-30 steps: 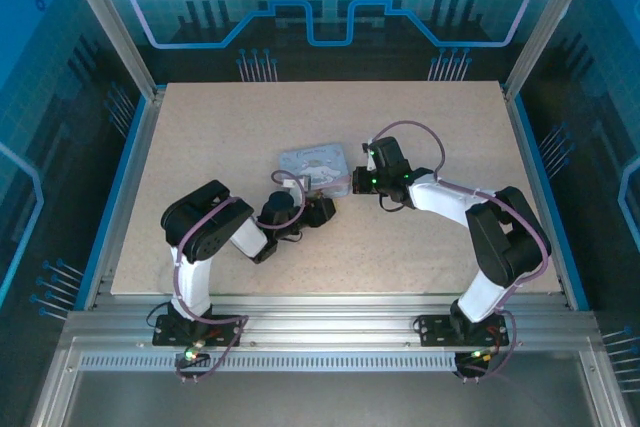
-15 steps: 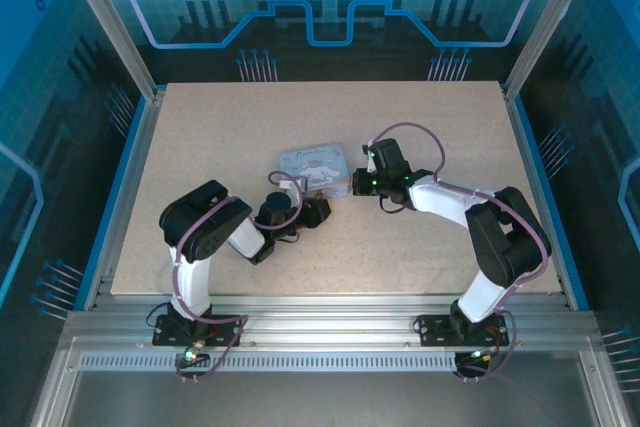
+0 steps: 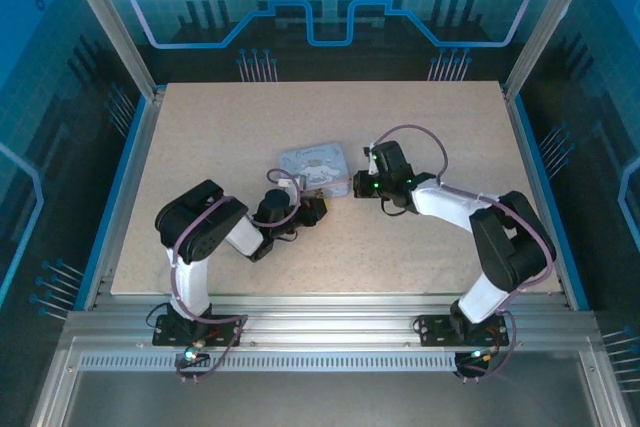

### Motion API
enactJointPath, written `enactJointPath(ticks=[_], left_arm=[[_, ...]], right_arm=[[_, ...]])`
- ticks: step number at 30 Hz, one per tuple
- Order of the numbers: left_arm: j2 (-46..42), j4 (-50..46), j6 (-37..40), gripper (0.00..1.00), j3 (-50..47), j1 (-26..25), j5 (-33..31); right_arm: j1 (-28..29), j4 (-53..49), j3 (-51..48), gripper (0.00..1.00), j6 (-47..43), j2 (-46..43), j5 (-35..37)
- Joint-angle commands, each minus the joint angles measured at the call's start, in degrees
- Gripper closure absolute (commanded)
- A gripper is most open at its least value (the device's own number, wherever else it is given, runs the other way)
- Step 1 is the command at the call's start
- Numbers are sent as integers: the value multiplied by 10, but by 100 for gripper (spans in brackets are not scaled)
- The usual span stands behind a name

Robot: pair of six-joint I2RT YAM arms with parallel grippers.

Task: Unlock a padlock with a key

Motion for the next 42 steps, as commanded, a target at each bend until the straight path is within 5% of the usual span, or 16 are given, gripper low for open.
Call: enactJointPath(ticks=[1,16,27,42], left_arm=[[-19,-75,-46,97,5,5,31],[-166,-389,-104,100,110,5,32],[-163,-416,-164,100,164,5,41],[-154,-398,-185,100,163,5,50]], right_arm=[[-7,20,-33,100,5,-38,-14],[-28,104,-187,100,36,-225,-103],[-27,146,-247,100,115,-310,-131],[-3,192,-235,100,184,-283,-120]])
